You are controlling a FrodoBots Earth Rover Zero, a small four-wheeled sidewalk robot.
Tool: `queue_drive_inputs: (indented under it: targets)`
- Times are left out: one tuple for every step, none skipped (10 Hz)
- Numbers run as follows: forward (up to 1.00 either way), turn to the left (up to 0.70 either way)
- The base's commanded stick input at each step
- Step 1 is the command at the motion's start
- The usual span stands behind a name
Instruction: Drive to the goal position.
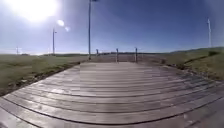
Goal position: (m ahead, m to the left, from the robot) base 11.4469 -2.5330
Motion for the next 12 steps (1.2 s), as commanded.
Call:
queue_drive_inputs:
  targets:
    - [1.00,0.00]
    - [1.00,0.00]
    - [1.00,0.00]
    - [1.00,0.00]
    - [1.00,0.00]
    - [1.00,0.00]
    - [1.00,0.00]
    - [1.00,0.00]
    - [1.00,0.00]
    - [1.00,0.00]
    - [1.00,0.00]
    - [1.00,0.00]
